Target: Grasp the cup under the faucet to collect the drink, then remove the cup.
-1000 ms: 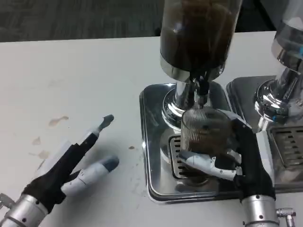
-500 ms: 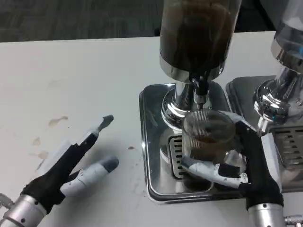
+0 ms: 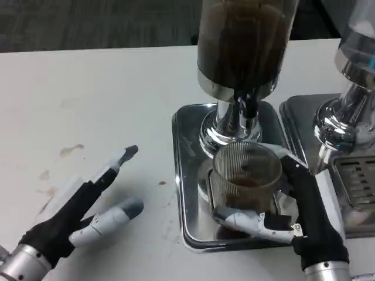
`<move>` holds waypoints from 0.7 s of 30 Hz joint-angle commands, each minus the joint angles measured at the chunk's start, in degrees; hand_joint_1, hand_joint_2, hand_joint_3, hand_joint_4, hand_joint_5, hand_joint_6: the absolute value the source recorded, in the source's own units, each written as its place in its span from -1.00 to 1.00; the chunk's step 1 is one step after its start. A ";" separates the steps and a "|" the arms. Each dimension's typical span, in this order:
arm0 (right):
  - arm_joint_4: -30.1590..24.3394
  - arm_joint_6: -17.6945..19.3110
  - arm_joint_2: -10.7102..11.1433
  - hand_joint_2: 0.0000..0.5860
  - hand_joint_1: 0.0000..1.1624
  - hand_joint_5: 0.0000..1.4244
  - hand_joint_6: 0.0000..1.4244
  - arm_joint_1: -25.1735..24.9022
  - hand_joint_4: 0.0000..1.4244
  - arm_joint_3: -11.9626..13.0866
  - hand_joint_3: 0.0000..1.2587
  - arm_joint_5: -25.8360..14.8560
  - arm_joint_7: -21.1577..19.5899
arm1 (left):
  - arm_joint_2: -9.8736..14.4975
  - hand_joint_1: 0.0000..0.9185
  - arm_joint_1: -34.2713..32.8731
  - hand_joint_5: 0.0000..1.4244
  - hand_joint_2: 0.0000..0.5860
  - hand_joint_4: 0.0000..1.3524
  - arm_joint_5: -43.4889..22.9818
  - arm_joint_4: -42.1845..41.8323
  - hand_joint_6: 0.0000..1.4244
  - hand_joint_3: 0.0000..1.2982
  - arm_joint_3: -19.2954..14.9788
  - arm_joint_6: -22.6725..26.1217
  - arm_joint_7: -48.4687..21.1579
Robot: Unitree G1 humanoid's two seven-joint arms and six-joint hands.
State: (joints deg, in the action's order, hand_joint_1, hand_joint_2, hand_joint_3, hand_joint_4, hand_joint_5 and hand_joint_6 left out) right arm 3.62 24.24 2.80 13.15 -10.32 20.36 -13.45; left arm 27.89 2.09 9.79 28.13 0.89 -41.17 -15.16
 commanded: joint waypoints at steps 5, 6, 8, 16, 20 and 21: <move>-6.13 2.13 0.64 -0.19 0.69 0.38 0.81 1.81 0.28 -0.53 0.37 -1.01 2.43 | 4.65 -1.00 3.50 -1.00 -0.76 -1.00 2.17 -6.09 -1.00 -1.00 -1.27 -0.56 0.32; -6.28 2.24 0.76 -0.19 0.69 0.38 0.81 1.99 0.28 -0.59 0.37 -1.01 2.69 | 5.38 -1.00 4.17 -1.00 -0.76 -1.00 3.09 -7.25 -1.00 -1.00 -1.48 -0.72 0.58; -6.81 2.63 0.90 -0.19 0.69 0.38 0.81 2.43 0.28 -0.65 0.37 -1.19 3.22 | 6.41 -1.00 5.38 -1.00 -0.76 -1.00 4.53 -9.15 -1.00 -1.00 -1.88 -1.03 1.02; -9.88 2.87 2.15 -0.19 0.68 0.39 0.83 3.81 0.30 -0.59 0.37 -2.37 5.60 | 8.35 -1.00 12.84 -1.00 -0.76 -1.00 12.48 -17.53 -1.00 -1.00 -4.48 -2.67 4.97; -10.93 2.74 2.95 -0.19 0.68 0.39 0.85 3.95 0.31 -0.43 0.37 -3.34 6.97 | 8.42 -1.00 14.98 -1.00 -0.75 -1.00 16.63 -18.58 -1.00 -1.00 -4.66 -3.15 7.41; -11.51 2.82 3.16 -0.19 0.68 0.39 0.85 4.11 0.31 -0.41 0.37 -3.48 7.38 | 8.51 -1.00 15.73 -1.00 -0.75 -1.00 17.57 -19.16 -1.00 -1.00 -4.86 -3.30 8.10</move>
State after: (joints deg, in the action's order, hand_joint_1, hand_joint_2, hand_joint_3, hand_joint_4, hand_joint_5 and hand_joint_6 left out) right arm -5.15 24.72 5.61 17.26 -10.76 18.41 -6.83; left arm 35.13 16.21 24.79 10.43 -3.51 -43.23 -9.06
